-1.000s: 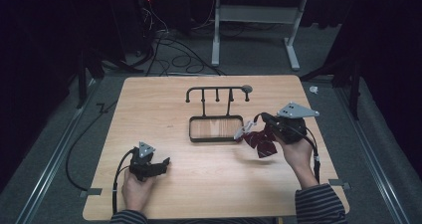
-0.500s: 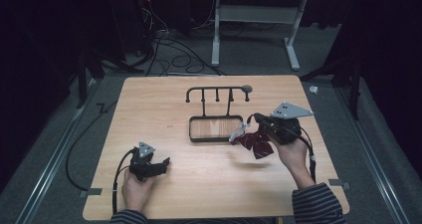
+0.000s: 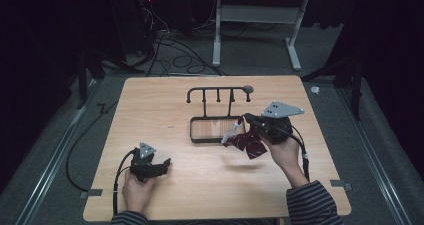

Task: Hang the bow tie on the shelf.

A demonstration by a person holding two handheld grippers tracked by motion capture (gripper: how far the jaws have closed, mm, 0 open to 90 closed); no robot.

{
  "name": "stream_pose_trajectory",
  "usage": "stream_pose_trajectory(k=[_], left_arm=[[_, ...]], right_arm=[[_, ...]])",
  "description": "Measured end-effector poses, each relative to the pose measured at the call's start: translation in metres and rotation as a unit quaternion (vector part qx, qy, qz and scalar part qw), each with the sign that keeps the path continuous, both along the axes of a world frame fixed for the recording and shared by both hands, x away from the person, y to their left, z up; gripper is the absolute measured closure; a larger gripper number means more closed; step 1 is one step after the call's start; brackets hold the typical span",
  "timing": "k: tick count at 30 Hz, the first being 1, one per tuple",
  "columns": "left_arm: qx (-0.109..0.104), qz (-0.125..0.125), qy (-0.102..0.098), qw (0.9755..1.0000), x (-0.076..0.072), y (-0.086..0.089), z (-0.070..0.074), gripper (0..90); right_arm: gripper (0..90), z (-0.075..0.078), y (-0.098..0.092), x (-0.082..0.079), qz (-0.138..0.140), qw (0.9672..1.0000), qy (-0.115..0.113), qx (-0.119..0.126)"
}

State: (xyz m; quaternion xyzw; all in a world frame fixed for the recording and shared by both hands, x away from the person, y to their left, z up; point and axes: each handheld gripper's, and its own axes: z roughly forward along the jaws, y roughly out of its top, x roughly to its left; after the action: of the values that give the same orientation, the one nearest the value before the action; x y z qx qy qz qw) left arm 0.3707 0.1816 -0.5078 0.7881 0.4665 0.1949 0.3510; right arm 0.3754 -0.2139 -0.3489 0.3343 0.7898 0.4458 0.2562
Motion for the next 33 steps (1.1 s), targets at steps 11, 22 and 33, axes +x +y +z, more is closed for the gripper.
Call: stream_pose_trajectory(k=[11,22,33], left_arm=[[0.000,0.000,0.000,1.0000,0.000,0.000,0.000,22.2],[0.000,0.000,0.000,1.0000,0.000,0.000,0.000,22.2],[0.000,0.000,0.000,1.0000,0.000,0.000,0.000,22.2]], right_arm=[[90.0,0.004,0.018,0.007,0.021,0.9998,0.000,0.003],[90.0,0.007,0.030,0.014,0.030,0.9995,0.003,0.002],[90.0,0.010,0.045,0.028,0.035,0.9994,0.002,0.003]])
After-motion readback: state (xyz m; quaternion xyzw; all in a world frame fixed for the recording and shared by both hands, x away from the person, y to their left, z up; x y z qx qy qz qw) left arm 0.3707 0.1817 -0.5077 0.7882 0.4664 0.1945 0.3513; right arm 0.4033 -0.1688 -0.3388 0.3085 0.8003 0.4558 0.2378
